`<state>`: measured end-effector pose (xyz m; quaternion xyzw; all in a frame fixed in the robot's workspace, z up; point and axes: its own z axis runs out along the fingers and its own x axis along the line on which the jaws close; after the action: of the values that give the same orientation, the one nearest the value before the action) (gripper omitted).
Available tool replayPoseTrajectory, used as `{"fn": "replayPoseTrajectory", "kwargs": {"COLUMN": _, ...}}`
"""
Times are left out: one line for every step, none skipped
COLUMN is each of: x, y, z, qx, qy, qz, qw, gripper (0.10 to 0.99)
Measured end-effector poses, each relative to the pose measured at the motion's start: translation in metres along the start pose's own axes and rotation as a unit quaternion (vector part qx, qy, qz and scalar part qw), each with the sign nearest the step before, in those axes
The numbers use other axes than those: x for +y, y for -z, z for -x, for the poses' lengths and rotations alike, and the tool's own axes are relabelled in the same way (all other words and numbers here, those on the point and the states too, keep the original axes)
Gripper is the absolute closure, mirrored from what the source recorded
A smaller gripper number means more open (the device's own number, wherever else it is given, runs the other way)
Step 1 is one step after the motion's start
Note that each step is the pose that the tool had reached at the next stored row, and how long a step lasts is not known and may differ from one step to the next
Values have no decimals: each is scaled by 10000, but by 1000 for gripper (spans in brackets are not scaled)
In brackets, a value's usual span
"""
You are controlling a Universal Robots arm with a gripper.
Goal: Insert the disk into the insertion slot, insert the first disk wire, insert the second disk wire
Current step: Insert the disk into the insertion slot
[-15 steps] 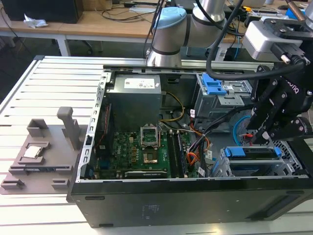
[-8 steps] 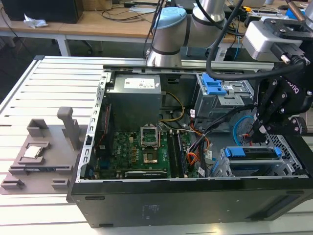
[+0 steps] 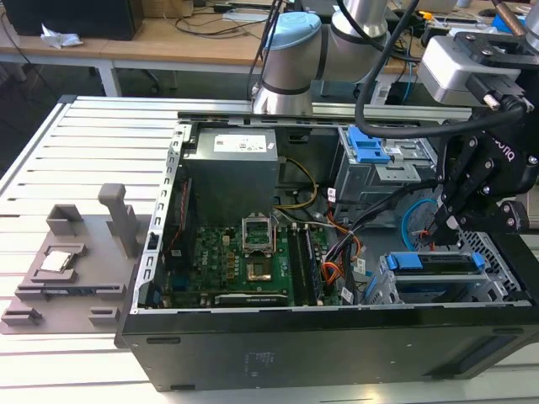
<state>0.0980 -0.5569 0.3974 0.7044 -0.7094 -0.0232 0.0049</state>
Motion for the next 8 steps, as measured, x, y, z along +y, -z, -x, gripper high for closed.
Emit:
{"fn": "replayPoseTrajectory", "kwargs": {"x": 0, "y": 0, "z": 0, "qx": 0, "qy": 0, "qz": 0, "qw": 10000, "gripper": 980}}
{"fn": "replayPoseTrajectory", "kwargs": {"x": -2, "y": 0, "z": 0, "qx": 0, "qy": 0, "qz": 0, "qw": 10000, "gripper": 980}}
{"fn": "replayPoseTrajectory", "kwargs": {"x": -9, "y": -1, "z": 1, "qx": 0, "qy": 1, "qz": 0, "qw": 10000, "gripper": 980}}
{"fn": "replayPoseTrajectory", "kwargs": {"x": -31, "y": 0, "z": 5, "qx": -1, "qy": 0, "qz": 0, "qw": 10000, "gripper": 980}}
{"fn": "replayPoseTrajectory", "kwargs": {"x": -47, "y": 0, "z": 8, "qx": -1, "qy": 0, "qz": 0, "qw": 10000, "gripper": 980}}
{"fn": "replayPoseTrajectory", "kwargs": {"x": -65, "y": 1, "z": 12, "qx": -1, "qy": 0, "qz": 0, "qw": 10000, "gripper": 980}}
{"fn": "replayPoseTrajectory", "kwargs": {"x": -89, "y": 3, "z": 18, "qx": 0, "qy": 0, "qz": 0, "qw": 10000, "gripper": 980}}
{"fn": "replayPoseTrajectory", "kwargs": {"x": -117, "y": 4, "z": 25, "qx": 0, "qy": 0, "qz": 0, "qw": 10000, "gripper": 980}}
